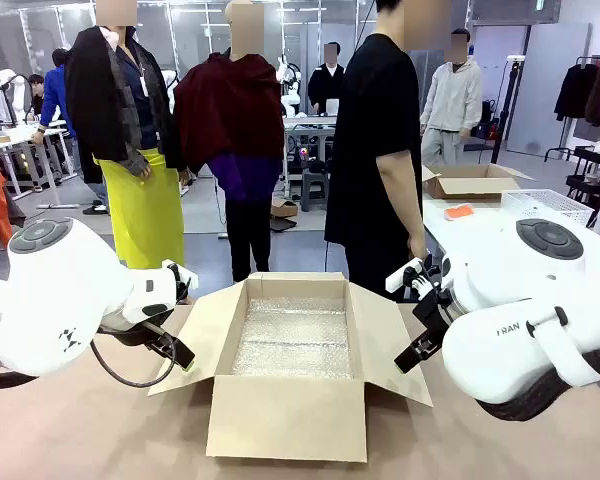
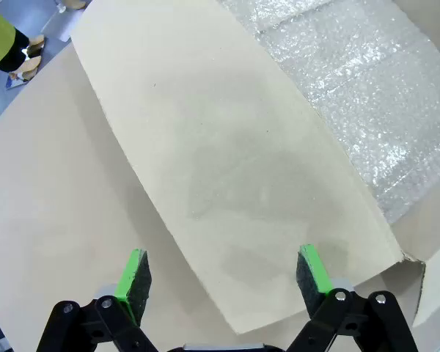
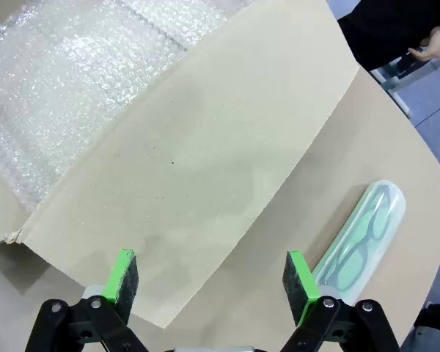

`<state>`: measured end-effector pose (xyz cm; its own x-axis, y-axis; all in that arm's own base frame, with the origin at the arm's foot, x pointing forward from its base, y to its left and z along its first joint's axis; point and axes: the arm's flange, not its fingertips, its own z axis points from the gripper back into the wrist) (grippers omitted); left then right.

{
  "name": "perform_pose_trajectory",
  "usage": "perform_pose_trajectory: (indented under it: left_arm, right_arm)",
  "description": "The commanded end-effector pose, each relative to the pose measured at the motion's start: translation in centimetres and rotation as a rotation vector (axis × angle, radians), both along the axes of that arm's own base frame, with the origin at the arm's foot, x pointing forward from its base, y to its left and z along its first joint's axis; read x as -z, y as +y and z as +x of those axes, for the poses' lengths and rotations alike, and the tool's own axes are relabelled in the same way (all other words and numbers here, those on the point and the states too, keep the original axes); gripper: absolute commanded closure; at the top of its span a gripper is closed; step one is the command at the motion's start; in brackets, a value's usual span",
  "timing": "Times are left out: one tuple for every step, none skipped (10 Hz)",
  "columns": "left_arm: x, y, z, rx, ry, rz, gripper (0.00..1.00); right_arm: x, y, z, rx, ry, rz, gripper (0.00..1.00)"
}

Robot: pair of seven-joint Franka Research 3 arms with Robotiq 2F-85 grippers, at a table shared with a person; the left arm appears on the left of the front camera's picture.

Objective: Pack the glasses set securely to prepare it for shipping.
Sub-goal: Place the Glasses case inside the Package Box.

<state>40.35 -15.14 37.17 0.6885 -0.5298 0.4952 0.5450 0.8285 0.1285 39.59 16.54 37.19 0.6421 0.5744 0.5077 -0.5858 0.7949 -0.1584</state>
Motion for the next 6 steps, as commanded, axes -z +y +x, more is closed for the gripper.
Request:
perform_pose_trajectory:
  left_arm:
    - [0.0, -0.02, -0.01, 0.0, 0.0, 0.0, 0.0]
    - [0.0, -0.02, -0.01, 0.0, 0.0, 0.0, 0.0]
    - [0.0, -0.02, -0.01, 0.0, 0.0, 0.0, 0.0]
    - [0.0, -0.02, -0.01, 0.0, 0.0, 0.0, 0.0]
    - [0.0, -0.02, -0.01, 0.0, 0.0, 0.0, 0.0]
    - [0.0, -0.02, -0.01, 0.0, 0.0, 0.0, 0.0]
  right_arm:
    - [0.0, 0.0, 0.0, 0.0, 0.0, 0.0, 0.0]
    - [0.0, 0.0, 0.0, 0.0, 0.0, 0.0, 0.0]
    - [0.0, 0.0, 0.0, 0.0, 0.0, 0.0, 0.0]
    - [0.0, 0.0, 0.0, 0.0, 0.0, 0.0, 0.0]
    - [0.0, 0.0, 0.0, 0.0, 0.0, 0.0, 0.0]
    - [0.0, 0.0, 0.0, 0.0, 0.0, 0.0, 0.0]
